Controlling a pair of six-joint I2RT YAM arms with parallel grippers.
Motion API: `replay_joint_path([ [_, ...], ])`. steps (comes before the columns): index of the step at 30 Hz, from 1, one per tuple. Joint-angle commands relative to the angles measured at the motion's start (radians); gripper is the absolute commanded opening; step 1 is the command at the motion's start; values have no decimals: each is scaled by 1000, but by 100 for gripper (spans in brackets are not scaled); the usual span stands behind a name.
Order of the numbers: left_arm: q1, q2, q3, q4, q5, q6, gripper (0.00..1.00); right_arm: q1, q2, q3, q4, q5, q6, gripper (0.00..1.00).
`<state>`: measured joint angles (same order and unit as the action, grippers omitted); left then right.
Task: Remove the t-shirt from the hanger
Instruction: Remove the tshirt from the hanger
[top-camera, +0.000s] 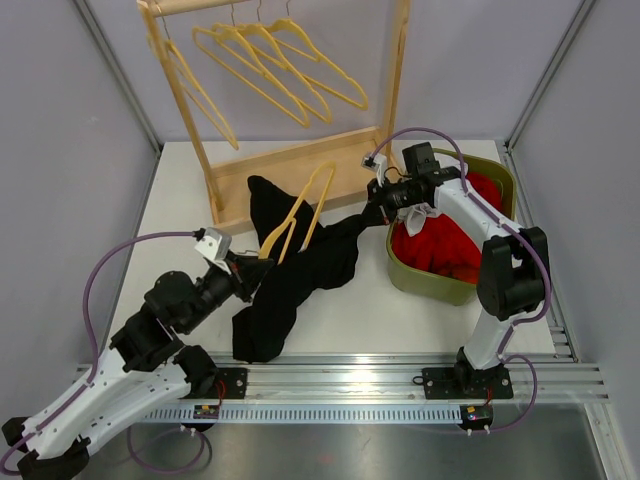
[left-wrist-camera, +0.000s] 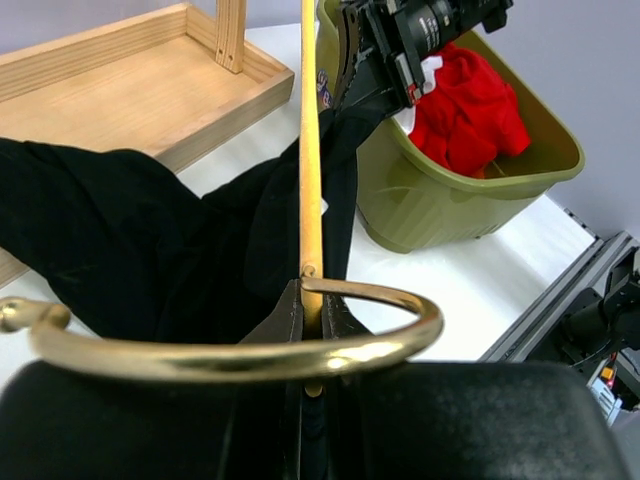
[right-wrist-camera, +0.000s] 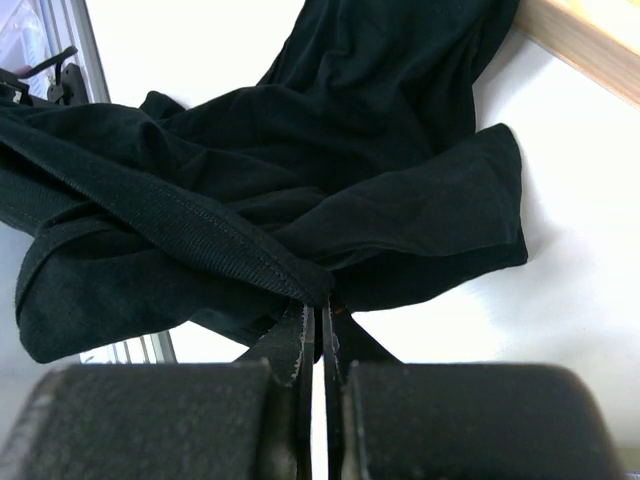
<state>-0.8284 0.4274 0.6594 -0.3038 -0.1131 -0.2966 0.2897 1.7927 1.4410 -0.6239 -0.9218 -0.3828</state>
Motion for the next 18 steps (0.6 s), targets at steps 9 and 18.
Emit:
replay_joint_path([
  [9,-5,-67,19,135,-22,-35,0,-27,70,29,-23,106,-45,0],
  [18,-5,-113,3,109,-48,-26,0,-35,74,27,-45,78,-76,0],
])
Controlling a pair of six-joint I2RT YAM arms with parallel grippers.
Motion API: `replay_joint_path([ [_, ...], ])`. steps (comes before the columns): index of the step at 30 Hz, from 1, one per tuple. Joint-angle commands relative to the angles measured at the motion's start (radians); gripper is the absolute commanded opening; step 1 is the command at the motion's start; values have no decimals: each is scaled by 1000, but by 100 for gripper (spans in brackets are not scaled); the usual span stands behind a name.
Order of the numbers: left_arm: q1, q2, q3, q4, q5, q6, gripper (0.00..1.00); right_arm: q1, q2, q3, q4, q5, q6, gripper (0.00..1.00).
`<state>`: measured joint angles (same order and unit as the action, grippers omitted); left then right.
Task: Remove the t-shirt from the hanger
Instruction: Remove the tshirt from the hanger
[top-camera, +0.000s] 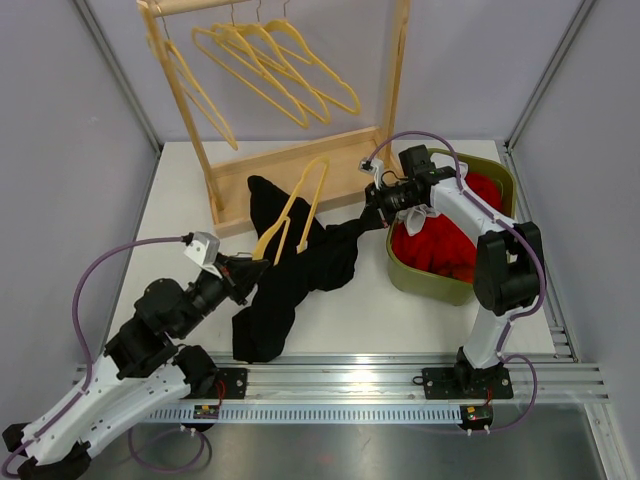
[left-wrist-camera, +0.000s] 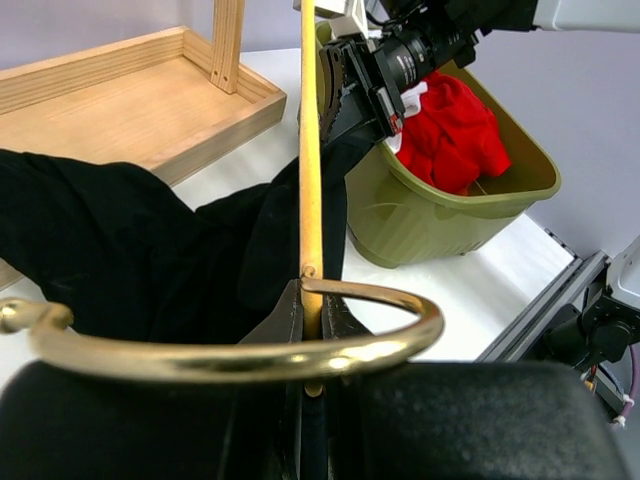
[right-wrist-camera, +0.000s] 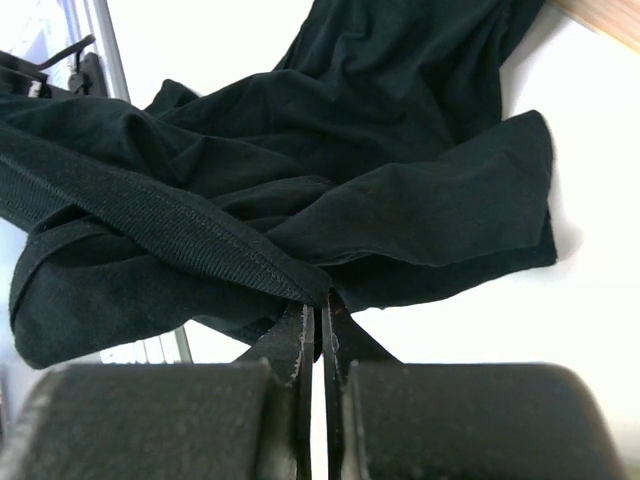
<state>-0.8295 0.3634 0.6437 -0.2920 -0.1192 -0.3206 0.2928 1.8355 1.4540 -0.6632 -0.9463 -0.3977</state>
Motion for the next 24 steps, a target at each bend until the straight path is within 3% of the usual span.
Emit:
replay_joint_path([
  [1,-3,-53,23,93,-45,2,0,-41,28,14,-6,100,-61,0],
  [9,-3,-61,33,71,-24,9,0,-58,8,14,-7,77,-62,2],
  [13,-3,12,27,63,47,35,0,-57,-8,37,-48,34,-108,28],
  [14,-3,28,27,60,67,44,0,-57,-15,64,-68,32,-127,45],
  [17,-3,101,36,36,81,92,0,-58,-71,117,-171,18,-246,75],
  [20,-5,175,71,-11,98,172,0,-57,-134,150,-320,-8,-455,86],
  [24,-2,264,135,-84,115,274,0,-57,-208,154,-565,-16,-813,92],
])
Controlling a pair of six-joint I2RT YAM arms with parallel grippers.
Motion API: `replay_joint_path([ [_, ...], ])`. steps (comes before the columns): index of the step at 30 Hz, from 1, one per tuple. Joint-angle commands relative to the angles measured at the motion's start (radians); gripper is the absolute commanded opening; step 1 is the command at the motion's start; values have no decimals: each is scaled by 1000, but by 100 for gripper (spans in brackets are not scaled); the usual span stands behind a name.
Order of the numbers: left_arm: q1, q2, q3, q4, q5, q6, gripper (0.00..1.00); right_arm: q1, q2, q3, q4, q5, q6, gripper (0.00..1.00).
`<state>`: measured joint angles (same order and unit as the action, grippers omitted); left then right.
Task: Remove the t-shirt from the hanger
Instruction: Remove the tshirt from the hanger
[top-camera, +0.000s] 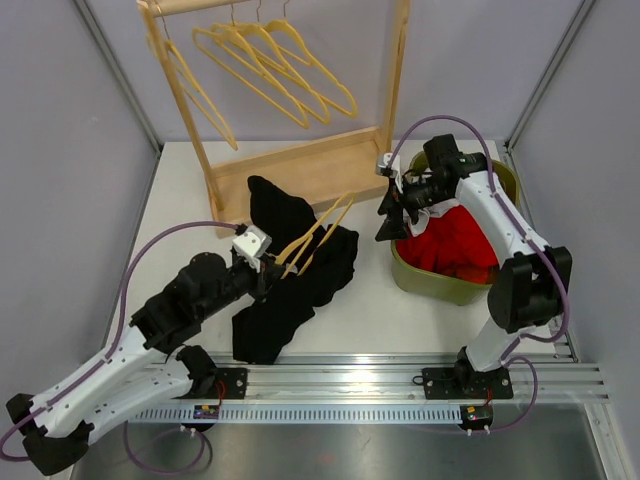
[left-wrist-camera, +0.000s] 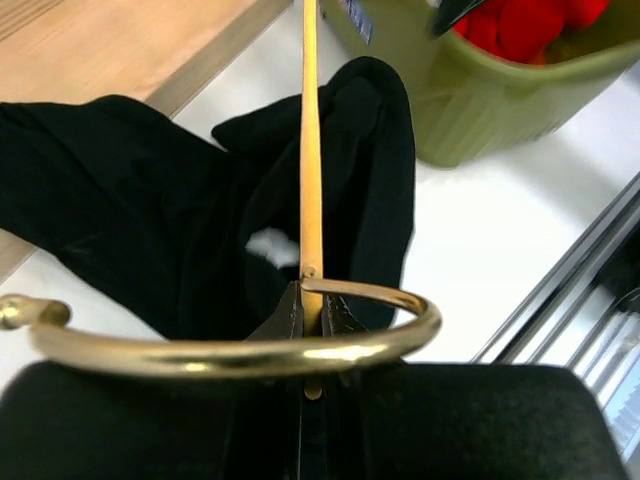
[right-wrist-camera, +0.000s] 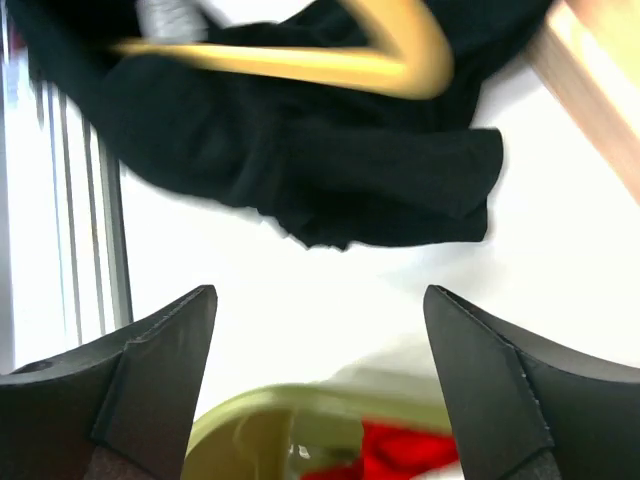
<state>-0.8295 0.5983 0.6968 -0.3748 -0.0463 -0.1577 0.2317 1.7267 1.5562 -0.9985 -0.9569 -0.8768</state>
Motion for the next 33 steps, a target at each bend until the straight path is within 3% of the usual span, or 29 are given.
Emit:
replay_joint_path([
  [1,-2,50,101,-9,42,144,0,3,-108,51,-253,-5,-362,92],
  [4,3,81,128,-29,42,211,0,3,-121,67,-345,-29,-462,92],
  [8,4,123,153,-65,198,354,0,4,-98,143,-495,-88,-634,93],
  [12,4,144,179,-131,289,478,0,5,-92,209,-512,-103,-656,92],
  [26,24,54,150,-78,252,432,0,12,-98,163,-635,-134,-722,82],
  [33,27,38,130,-41,256,414,0,61,-90,145,-632,-137,-705,71],
])
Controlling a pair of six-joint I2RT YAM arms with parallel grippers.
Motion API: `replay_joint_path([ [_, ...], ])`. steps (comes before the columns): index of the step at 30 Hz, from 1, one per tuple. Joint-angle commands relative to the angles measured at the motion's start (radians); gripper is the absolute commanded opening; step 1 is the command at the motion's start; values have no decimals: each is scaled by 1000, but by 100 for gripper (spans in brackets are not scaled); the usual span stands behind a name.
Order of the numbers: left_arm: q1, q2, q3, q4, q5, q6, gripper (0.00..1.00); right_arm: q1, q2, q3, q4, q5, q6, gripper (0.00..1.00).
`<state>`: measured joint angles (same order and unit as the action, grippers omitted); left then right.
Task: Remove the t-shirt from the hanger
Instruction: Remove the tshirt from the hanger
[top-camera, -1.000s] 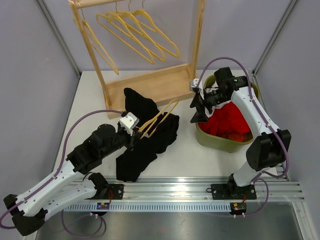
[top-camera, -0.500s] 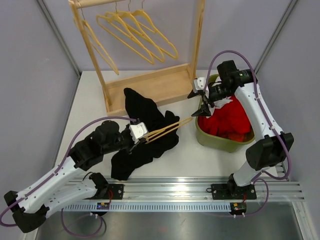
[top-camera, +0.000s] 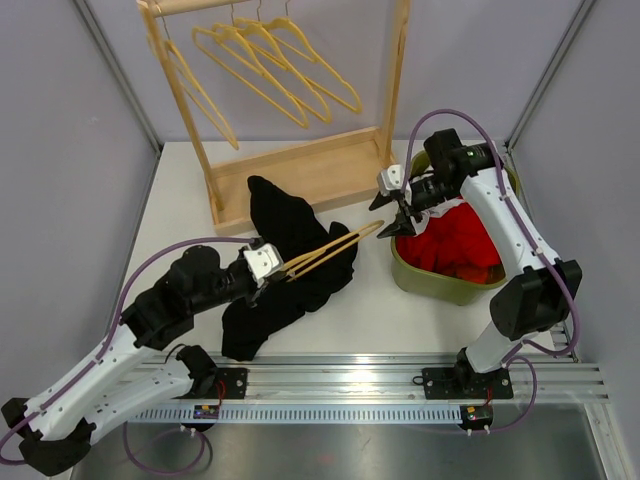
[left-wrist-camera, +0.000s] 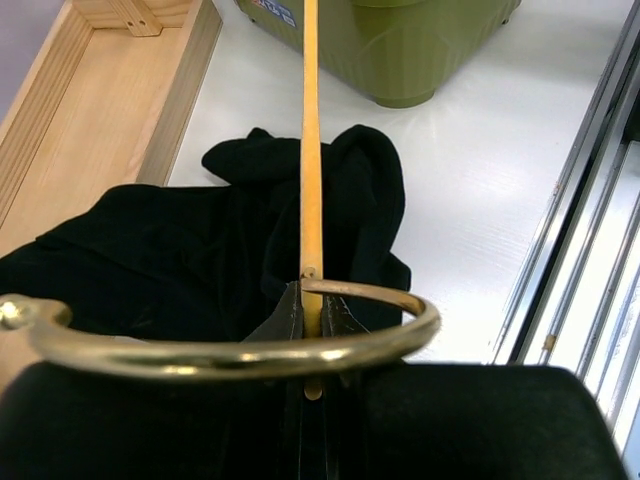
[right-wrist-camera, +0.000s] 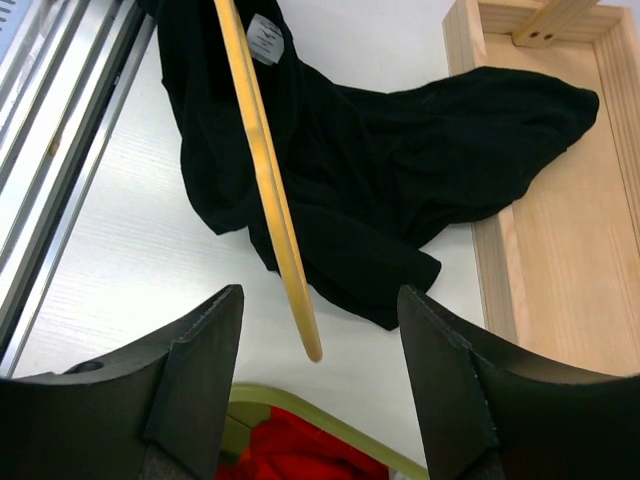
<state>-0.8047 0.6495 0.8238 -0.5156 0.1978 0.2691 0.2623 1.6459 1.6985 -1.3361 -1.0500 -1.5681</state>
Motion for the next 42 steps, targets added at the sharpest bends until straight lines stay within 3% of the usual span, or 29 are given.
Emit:
replay_joint_path([
  [1,4,-13,3,103,14,-13,0,31,-6,7,-295,-44,-13,69],
  [3,4,-11,8,107,14,-14,0,40,-1,15,-295,-57,-3,61],
  [4,4,-10,9,109,14,-14,0,44,3,21,-296,-62,3,52],
  [7,6,-10,8,114,9,-13,0,58,6,23,-295,-62,20,43],
  [10,7,-16,-3,126,3,-13,0,61,3,20,-293,-54,34,26],
  [12,10,-19,-14,140,-6,-19,0,61,-1,21,-295,-41,42,0],
  [15,13,-28,-34,164,-49,-48,0,61,-17,41,-284,-16,88,0],
  [16,15,-39,-47,183,-114,-62,5,61,-30,46,-243,-5,162,0],
  [17,15,-45,-54,189,-165,-105,35,61,-41,49,-207,30,216,0],
  [20,15,-94,-71,209,-363,-169,88,55,-90,30,3,163,494,0],
  [22,15,-123,-80,209,-429,-200,99,46,-112,20,73,197,593,0],
  [26,15,-152,-75,161,-524,-368,99,31,-147,-3,162,252,752,0],
  [31,15,-70,-92,127,-567,-574,97,31,-207,-17,236,280,888,0],
  [36,15,16,-117,198,-574,-654,97,14,-224,62,158,370,870,0],
  [42,19,134,-137,363,-488,-665,97,-31,-268,63,25,262,770,0],
])
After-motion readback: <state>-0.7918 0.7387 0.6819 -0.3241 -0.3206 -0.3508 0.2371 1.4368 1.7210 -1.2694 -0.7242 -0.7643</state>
